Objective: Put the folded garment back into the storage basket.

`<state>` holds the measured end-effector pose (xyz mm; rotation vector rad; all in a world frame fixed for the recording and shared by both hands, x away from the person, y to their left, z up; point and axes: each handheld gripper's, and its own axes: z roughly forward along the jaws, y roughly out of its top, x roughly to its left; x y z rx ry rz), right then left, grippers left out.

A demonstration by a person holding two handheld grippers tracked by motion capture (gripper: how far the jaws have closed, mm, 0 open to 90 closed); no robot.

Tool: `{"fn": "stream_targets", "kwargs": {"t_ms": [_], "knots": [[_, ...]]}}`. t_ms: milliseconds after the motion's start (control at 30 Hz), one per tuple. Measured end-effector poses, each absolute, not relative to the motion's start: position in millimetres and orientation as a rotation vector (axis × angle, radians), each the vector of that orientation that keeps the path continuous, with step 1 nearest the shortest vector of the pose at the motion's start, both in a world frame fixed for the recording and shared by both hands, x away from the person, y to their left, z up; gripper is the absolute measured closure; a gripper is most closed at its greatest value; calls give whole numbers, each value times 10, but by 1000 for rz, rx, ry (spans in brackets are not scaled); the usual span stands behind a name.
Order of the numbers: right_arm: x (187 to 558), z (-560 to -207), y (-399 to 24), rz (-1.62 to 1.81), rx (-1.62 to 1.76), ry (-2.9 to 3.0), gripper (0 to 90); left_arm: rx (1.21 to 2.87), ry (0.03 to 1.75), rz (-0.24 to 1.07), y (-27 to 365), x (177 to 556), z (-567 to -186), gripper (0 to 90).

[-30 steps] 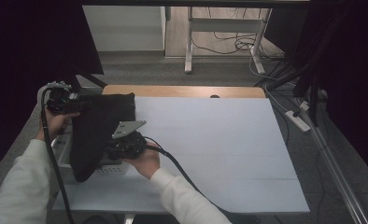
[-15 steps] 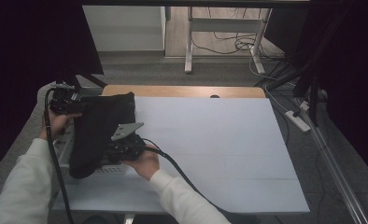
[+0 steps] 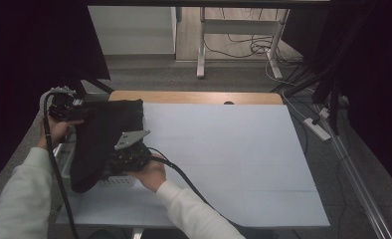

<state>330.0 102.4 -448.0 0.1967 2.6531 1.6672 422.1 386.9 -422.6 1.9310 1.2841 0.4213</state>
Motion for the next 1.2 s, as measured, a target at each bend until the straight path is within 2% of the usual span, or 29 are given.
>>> {"fn": "stream_targets", "kwargs": {"t_ms": [300,1200], "knots": [[3263,-4448,1043,1700,175,2638,775,1940,1295,404,3922,4210,-4254,699],[3342,-4659,1043,1593,228,2682,757,2012,1335,389,3798,4384,-4510,672]]}}
